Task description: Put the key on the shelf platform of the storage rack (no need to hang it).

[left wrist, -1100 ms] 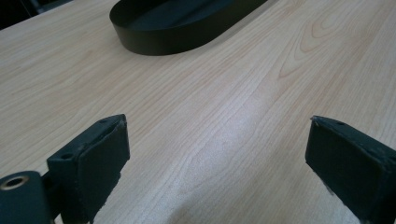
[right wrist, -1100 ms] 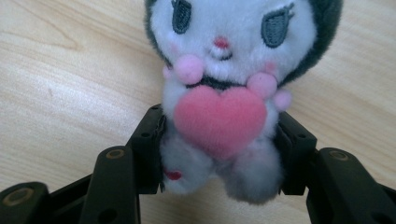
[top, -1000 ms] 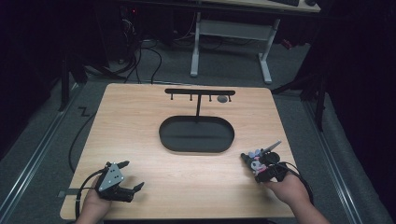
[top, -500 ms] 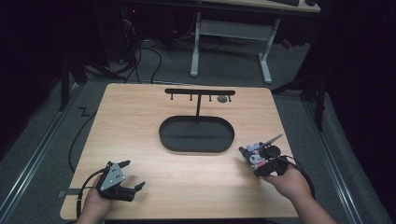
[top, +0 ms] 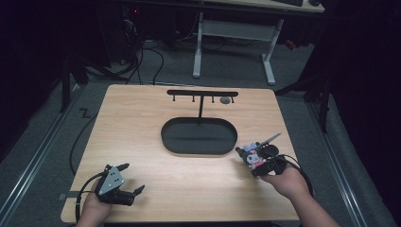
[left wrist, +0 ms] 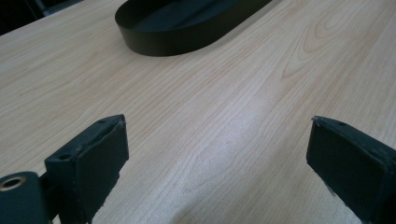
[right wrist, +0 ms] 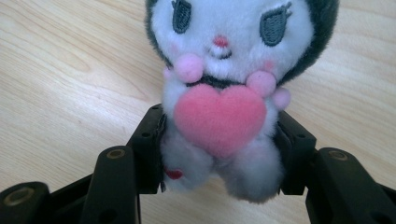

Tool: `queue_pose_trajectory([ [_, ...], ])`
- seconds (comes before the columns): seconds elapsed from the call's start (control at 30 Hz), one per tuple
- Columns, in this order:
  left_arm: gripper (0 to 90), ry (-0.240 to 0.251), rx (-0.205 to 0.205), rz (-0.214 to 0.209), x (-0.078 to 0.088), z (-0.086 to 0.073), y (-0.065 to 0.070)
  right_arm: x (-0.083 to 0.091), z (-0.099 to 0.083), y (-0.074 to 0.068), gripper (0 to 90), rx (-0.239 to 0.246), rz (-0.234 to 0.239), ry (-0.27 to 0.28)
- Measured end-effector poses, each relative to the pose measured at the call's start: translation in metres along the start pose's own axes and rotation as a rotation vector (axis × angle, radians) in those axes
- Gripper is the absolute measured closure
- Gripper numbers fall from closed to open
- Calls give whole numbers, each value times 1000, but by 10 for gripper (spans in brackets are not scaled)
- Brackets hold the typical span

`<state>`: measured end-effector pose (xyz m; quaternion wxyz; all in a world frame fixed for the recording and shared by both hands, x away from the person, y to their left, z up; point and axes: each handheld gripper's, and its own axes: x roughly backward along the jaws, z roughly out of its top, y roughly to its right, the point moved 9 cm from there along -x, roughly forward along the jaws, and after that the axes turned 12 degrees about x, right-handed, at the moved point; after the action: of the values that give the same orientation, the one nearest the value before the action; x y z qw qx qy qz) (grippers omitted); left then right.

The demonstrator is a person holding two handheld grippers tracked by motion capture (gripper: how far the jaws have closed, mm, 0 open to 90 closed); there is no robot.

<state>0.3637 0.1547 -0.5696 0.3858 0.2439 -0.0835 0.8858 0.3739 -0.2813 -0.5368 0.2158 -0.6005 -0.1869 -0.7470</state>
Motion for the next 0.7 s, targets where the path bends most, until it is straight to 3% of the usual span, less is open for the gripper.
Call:
queue_pose_trajectory([
  [0.7,61,-8,-3,-4,1,-1,1,12,33,-9,471,47,0,13],
])
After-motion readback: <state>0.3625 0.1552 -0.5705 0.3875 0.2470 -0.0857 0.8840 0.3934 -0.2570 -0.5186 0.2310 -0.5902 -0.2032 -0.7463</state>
